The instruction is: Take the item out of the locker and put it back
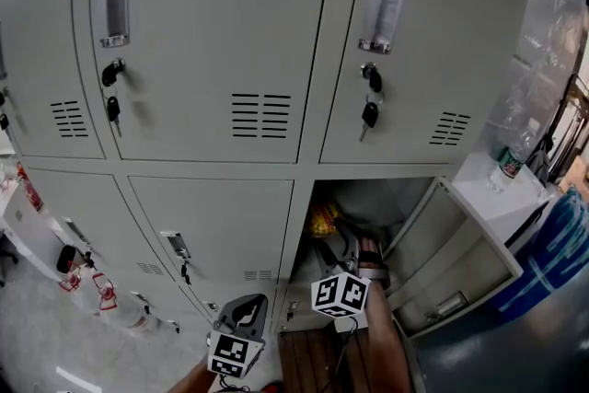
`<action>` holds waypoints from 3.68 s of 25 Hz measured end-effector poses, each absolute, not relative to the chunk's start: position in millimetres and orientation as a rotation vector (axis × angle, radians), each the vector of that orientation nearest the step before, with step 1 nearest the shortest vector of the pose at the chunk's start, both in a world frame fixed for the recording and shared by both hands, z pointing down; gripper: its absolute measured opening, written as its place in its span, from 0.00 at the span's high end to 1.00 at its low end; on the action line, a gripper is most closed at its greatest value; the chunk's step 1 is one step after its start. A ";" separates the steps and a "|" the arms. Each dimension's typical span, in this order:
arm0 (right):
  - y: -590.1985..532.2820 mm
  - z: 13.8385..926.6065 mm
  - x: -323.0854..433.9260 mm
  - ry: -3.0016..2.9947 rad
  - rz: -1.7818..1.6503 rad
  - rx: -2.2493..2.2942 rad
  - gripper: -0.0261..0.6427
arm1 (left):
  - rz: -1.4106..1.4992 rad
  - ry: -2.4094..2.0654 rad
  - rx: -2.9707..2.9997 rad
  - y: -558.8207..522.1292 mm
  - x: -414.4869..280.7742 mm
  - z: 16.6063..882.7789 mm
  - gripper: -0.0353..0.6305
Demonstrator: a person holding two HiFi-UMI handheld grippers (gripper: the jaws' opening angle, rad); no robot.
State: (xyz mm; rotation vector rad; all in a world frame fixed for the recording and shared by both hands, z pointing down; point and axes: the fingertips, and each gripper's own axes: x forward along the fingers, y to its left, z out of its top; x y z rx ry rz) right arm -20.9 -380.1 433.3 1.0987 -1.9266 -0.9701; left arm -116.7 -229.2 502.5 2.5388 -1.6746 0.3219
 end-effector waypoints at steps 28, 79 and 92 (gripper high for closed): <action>-242.8 421.2 73.8 -2.412 -0.276 1.764 0.71 | 0.262 -1.558 2.686 -205.3 -67.4 475.3 0.91; 2.1 498.5 86.4 -2.488 -0.004 1.736 0.94 | 0.295 -1.607 2.635 -13.2 -37.5 487.6 0.91; 5.3 497.1 84.5 -2.488 -0.010 1.735 0.94 | 0.298 -1.602 2.635 -9.2 -37.7 488.7 0.91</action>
